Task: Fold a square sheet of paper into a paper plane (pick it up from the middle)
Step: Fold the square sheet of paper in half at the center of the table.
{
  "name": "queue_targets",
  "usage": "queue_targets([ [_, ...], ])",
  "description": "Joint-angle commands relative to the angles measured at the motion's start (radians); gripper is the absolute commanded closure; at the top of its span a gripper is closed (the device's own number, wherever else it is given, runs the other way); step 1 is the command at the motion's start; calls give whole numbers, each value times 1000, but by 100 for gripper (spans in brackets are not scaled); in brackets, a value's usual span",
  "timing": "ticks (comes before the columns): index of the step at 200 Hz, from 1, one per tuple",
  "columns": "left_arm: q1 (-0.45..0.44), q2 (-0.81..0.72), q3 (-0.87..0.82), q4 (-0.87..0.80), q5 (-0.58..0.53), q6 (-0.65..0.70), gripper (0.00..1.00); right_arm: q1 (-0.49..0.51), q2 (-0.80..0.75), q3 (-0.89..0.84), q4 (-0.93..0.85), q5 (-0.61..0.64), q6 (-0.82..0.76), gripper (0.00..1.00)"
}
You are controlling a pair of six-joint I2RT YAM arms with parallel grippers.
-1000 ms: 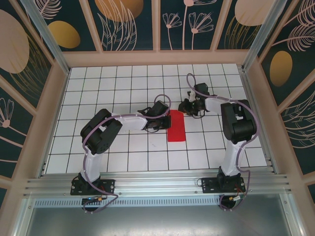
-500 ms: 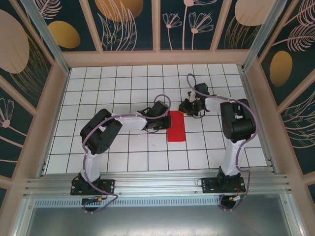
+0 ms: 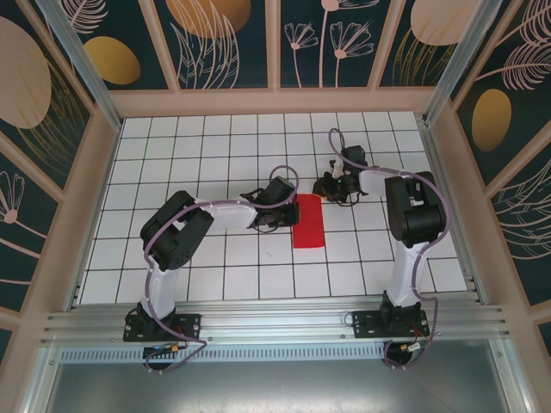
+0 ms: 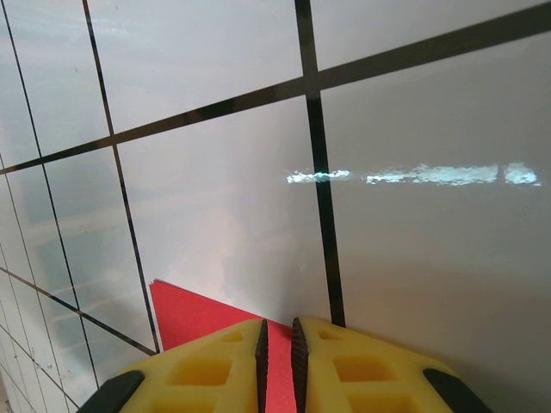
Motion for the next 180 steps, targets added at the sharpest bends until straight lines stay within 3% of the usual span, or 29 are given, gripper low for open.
queue_targets([
  [1, -3, 24, -41, -131, -28, 15, 100, -2, -17, 6, -34, 12, 3, 80],
  [83, -4, 27, -36, -129, -26, 15, 100, -7, -24, -3, -8, -20, 17, 80],
  [131, -3, 28, -40, -129, -25, 15, 100, -16, 45, -24, -32, 72, 39, 81],
  [180, -4, 29, -38, -125, -25, 14, 100, 4, -79, -35, -64, 60, -12, 82],
])
